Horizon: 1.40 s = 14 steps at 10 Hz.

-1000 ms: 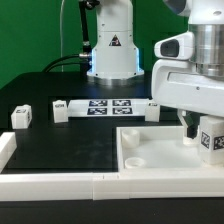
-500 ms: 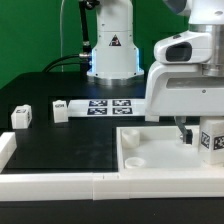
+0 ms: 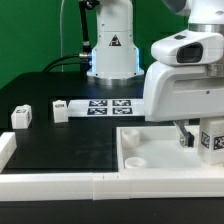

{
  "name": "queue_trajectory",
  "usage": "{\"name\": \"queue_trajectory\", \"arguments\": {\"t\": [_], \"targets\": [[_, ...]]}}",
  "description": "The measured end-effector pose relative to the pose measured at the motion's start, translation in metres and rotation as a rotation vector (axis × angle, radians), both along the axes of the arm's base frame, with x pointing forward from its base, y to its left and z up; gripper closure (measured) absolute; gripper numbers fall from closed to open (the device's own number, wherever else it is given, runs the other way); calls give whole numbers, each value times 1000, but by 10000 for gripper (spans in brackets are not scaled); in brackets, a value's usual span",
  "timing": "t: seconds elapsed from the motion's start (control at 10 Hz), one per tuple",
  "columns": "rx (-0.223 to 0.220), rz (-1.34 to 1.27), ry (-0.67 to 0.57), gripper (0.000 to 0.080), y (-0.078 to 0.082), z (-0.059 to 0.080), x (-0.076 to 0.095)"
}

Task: Assemble one leg

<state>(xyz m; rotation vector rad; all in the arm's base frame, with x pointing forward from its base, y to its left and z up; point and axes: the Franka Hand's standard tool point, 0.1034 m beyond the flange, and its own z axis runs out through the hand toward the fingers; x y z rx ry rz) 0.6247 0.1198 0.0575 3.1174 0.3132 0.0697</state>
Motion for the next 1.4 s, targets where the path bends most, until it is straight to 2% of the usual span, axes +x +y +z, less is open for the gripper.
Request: {"name": "queue_trajectory", "arguments": {"t": [0.1,0.3,0.4,0.6,1.4], "targets": [[1,-5,0,273,0,0,0],[2,-37,0,534,0,0,0],[6,-90,0,534,0,0,0],[18,-443,-5,534,4,0,0],[49,-1389,-13,531,5,-3,0]]}}
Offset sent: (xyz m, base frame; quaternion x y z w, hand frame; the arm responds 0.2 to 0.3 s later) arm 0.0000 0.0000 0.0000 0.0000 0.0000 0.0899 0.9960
